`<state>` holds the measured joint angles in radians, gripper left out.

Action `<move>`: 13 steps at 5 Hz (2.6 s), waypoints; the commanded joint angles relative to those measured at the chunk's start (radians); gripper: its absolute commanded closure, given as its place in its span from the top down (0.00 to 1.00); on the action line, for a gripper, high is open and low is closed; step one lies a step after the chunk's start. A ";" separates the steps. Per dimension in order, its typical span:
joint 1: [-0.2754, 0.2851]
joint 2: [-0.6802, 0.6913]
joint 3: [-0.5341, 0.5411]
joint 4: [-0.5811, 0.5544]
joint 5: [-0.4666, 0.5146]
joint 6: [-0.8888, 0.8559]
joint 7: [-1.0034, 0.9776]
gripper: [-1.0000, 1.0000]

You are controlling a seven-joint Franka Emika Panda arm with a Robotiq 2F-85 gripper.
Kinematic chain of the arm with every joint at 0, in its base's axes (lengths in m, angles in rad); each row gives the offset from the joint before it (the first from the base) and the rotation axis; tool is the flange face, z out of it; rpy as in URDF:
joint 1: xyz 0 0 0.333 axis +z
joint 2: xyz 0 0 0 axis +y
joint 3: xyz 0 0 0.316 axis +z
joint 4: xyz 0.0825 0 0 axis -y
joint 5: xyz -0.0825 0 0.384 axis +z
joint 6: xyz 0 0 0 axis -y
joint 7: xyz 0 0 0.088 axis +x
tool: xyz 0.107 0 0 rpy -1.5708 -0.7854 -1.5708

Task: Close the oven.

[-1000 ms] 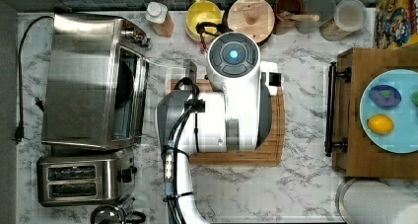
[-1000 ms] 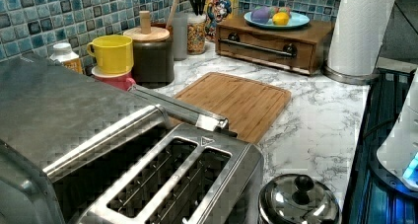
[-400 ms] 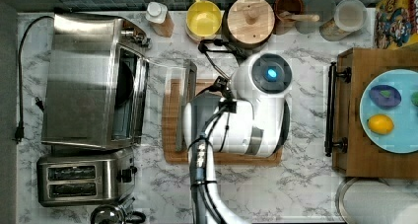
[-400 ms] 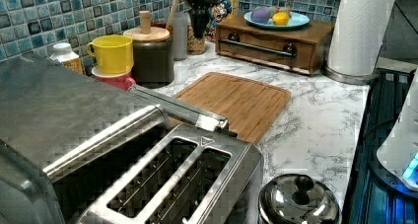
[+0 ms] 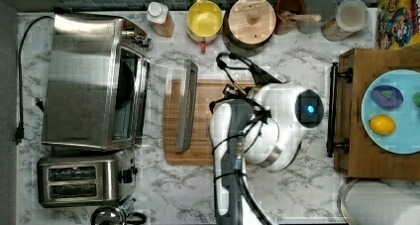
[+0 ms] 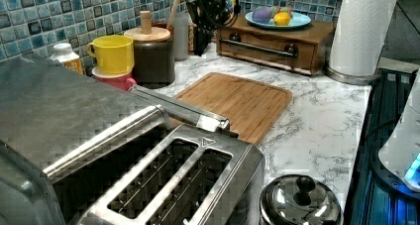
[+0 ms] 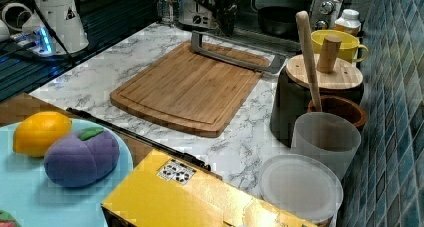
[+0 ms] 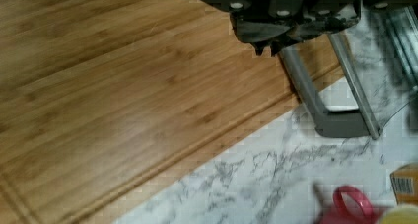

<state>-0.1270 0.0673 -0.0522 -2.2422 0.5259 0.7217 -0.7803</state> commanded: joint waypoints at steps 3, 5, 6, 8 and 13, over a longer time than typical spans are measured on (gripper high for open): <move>-0.064 0.111 0.087 -0.009 0.308 0.008 -0.465 0.00; -0.051 0.129 0.116 0.000 0.379 0.014 -0.515 0.00; -0.048 0.103 0.141 -0.008 0.444 0.037 -0.549 0.00; -0.030 0.191 0.210 0.041 0.355 0.057 -0.441 0.00; -0.044 0.249 0.223 0.083 0.401 -0.026 -0.415 0.00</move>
<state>-0.1844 0.3521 0.1276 -2.2383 0.8979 0.6924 -1.2314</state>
